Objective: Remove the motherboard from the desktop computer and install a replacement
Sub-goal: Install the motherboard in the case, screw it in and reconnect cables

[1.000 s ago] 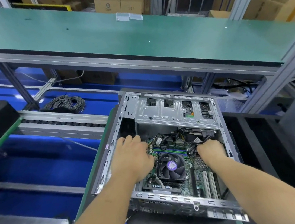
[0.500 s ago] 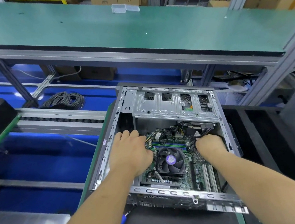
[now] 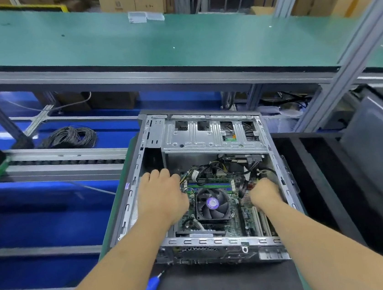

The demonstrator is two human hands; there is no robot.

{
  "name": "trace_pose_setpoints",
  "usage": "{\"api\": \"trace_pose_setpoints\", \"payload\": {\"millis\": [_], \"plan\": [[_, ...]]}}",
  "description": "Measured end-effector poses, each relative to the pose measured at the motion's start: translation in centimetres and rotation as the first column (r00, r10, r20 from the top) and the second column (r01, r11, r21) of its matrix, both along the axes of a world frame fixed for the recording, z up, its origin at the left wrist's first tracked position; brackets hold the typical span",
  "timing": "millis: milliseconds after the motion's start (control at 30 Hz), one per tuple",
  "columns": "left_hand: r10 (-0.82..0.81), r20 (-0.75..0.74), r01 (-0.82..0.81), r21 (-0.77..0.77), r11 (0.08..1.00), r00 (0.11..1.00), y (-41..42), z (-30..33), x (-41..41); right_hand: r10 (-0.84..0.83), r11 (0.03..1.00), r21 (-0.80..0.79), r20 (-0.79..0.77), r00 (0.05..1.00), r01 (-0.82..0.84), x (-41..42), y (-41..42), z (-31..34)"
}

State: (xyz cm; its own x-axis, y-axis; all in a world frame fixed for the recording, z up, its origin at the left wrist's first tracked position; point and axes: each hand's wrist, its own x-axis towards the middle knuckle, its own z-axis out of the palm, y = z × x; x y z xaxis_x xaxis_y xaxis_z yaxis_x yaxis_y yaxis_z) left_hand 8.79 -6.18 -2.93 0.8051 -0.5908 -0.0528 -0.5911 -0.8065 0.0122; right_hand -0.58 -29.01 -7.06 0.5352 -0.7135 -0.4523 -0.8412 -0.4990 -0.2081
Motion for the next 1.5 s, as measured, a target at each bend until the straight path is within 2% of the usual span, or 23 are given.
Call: {"api": "trace_pose_setpoints", "payload": {"millis": [33,67,133,167,200,267,400,467,600,1033,1100,1200,1267,1367,1467,1500], "plan": [[0.006,0.000,-0.006,0.018,1.000,1.000,-0.2,0.2,-0.1,0.035,0.999,-0.028,-0.043,0.998,-0.036,0.4,-0.5,-0.6],[-0.007,0.020,0.006,0.039,0.999,1.000,-0.6,0.4,-0.3,0.049,0.996,-0.077,-0.022,0.999,-0.051,0.4,-0.6,-1.1],[-0.153,0.114,0.146,0.067,0.987,0.982,-1.8,0.7,-0.8,-0.153,0.988,0.043,0.226,0.962,0.147,0.8,-1.1,-1.9],[-0.272,0.144,0.266,0.065,0.962,0.951,-2.7,0.5,-1.2,-0.307,0.952,0.118,0.336,0.890,0.284,1.1,-1.2,-2.3],[-0.383,0.133,0.381,0.046,0.924,0.914,-3.7,0.3,-1.7,-0.342,0.939,0.103,0.387,0.856,0.329,1.6,-1.6,-2.9],[-0.489,-0.015,0.489,0.005,0.872,0.872,-5.5,-0.6,-2.9,-0.359,0.927,0.040,0.380,0.852,0.373,2.0,-1.3,-3.3],[-0.410,-0.345,0.462,0.082,0.883,0.845,-6.9,-3.3,-3.2,-0.375,0.901,-0.030,0.451,0.810,0.434,2.5,-0.9,-3.8],[-0.393,-0.401,0.471,0.115,0.874,0.827,-6.8,-4.4,-2.7,-0.378,0.899,-0.024,0.464,0.801,0.438,2.4,-1.0,-4.2],[-0.387,-0.405,0.471,0.132,0.872,0.829,-7.2,-4.9,-2.4,-0.389,0.895,0.014,0.510,0.767,0.445,2.3,-1.1,-4.2],[-0.389,-0.356,0.471,0.183,0.863,0.850,-7.2,-5.6,-2.6,-0.321,0.918,-0.035,0.520,0.792,0.395,2.1,-1.1,-3.9],[-0.384,-0.353,0.469,0.197,0.861,0.853,-7.2,-5.5,-2.6,-0.251,0.938,-0.082,0.513,0.821,0.337,2.4,-1.3,-3.2],[-0.384,-0.366,0.476,0.202,0.856,0.847,-7.4,-5.5,-2.6,-0.150,0.948,-0.199,0.405,0.902,0.247,2.1,-1.2,-2.2],[-0.384,-0.350,0.471,0.207,0.858,0.854,-7.4,-5.5,-2.6,-0.158,0.963,-0.145,0.370,0.916,0.225,1.8,-1.0,-2.0],[-0.386,-0.356,0.471,0.193,0.860,0.851,-7.4,-5.6,-2.5,-0.275,0.961,0.118,0.284,0.919,0.251,1.1,-0.5,-2.3],[-0.392,-0.361,0.478,0.188,0.858,0.846,-7.4,-5.6,-2.3,-0.490,0.836,0.393,0.220,0.843,0.383,0.3,-0.9,-2.5],[-0.393,-0.361,0.478,0.186,0.858,0.846,-7.4,-5.6,-2.3,-0.532,0.805,0.439,0.239,0.812,0.399,0.2,-1.3,-2.7]]}}
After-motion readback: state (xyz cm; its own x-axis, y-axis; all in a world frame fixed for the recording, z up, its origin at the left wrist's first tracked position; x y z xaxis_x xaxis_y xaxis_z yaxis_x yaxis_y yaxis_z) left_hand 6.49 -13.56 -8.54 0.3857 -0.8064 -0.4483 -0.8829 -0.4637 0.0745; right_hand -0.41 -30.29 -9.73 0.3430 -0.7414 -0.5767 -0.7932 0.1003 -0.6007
